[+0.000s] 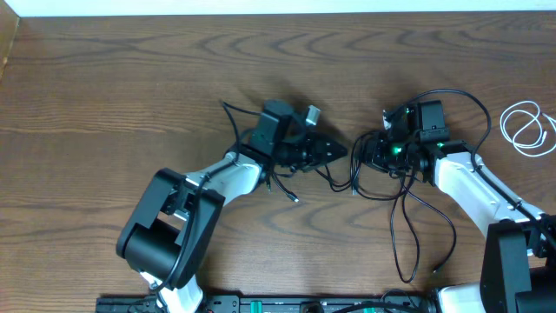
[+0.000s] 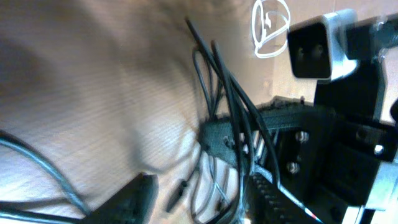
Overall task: Untangle cables
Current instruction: 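Pull both grippers apart to spread the black cable loops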
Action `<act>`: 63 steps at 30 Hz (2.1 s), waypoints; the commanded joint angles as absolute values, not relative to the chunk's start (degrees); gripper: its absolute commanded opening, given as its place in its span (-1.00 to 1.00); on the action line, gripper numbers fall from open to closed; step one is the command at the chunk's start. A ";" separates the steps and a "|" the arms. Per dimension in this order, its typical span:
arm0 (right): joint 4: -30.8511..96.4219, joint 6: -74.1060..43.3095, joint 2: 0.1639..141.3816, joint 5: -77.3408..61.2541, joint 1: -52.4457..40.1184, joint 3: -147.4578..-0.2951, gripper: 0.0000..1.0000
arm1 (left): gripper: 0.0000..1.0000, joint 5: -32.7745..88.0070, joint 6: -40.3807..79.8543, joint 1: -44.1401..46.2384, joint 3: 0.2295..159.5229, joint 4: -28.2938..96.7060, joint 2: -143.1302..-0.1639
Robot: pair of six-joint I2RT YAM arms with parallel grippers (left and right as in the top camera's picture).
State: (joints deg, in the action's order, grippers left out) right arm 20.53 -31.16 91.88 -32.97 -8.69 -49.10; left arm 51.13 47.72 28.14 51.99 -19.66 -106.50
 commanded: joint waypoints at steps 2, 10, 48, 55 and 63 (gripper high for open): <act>23.46 -29.39 91.66 -32.47 -9.10 -50.81 -0.97 | -0.12 48.80 39.83 25.04 52.29 -14.02 -106.74; 34.59 -26.37 91.59 -23.94 -9.93 -56.99 -0.97 | 0.40 47.33 30.50 22.31 52.29 -5.52 -106.74; 28.91 -23.73 91.74 -38.72 -16.97 -78.37 -0.98 | 0.47 48.21 22.74 5.61 52.53 -5.61 -106.48; 43.29 -23.53 91.77 -14.35 -16.93 -78.15 -0.98 | 0.65 58.81 22.72 1.54 52.53 -7.86 -105.01; 46.48 -23.53 91.79 -9.72 -16.91 -75.99 -0.98 | 0.96 62.41 22.74 1.48 52.53 -9.80 -105.01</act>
